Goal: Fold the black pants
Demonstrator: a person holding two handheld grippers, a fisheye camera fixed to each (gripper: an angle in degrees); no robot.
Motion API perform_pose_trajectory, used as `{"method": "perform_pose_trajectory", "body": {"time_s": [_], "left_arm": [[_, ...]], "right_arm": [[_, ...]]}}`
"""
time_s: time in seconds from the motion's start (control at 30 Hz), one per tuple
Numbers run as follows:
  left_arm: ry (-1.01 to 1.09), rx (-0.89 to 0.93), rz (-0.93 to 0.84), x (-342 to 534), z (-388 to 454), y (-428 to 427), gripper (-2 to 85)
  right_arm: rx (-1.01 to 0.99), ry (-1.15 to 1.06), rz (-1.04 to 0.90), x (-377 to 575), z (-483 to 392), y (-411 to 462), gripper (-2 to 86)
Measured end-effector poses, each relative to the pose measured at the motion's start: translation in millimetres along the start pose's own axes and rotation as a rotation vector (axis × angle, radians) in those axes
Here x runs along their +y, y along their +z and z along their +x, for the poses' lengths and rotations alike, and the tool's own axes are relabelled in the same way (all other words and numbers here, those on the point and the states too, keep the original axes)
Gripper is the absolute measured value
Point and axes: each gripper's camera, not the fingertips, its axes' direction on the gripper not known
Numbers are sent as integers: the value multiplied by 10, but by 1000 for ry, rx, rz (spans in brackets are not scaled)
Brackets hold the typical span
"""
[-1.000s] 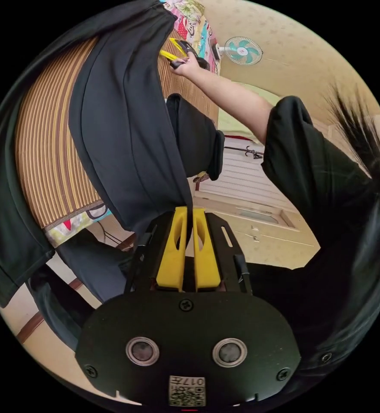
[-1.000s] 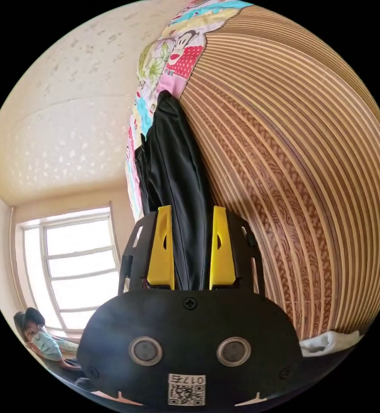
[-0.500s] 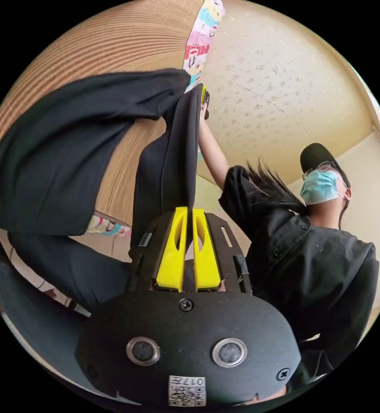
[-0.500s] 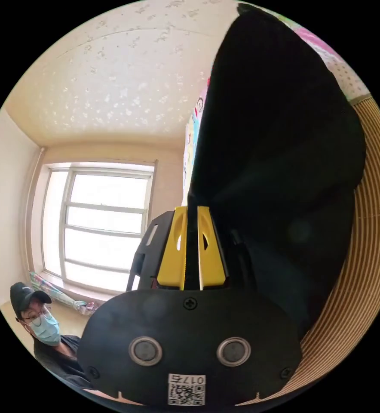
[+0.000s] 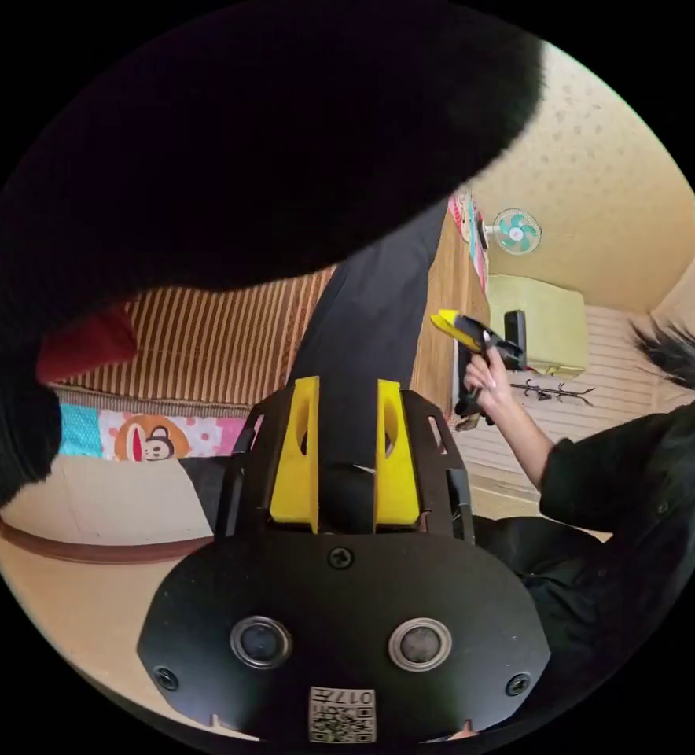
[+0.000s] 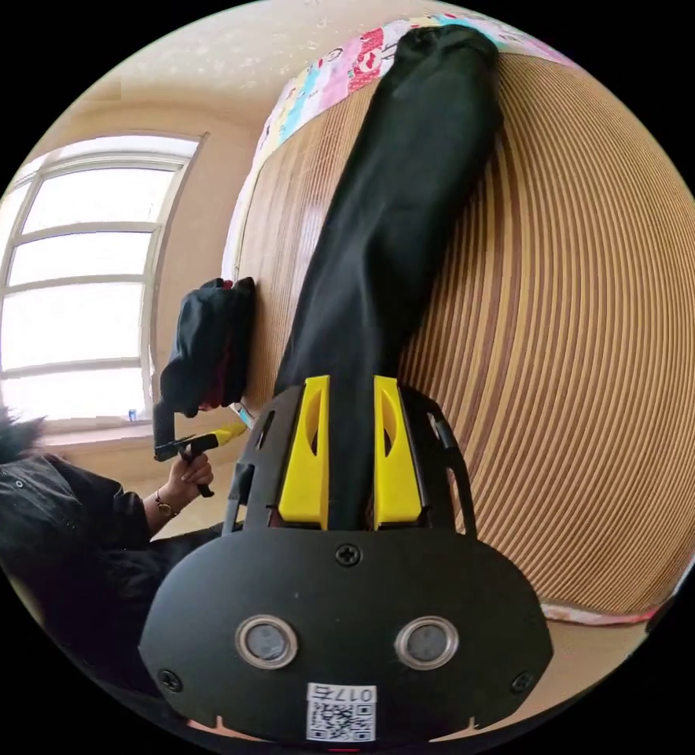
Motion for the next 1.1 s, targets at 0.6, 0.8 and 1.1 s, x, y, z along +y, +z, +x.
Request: {"method": "perform_pose_trajectory", "body": {"time_s": [0.6, 0.8, 1.1], "left_arm": [[423, -270, -624, 712, 679, 1156, 47], [320, -145, -413, 261, 712, 930, 84], [221, 4, -217, -1359, 748, 1059, 122]], "right_arm": [[112, -23, -267, 1313, -33, 367, 23], [-79, 96, 86, 867, 611, -331, 55], [-567, 211, 198, -360, 1796, -302, 120]]}}
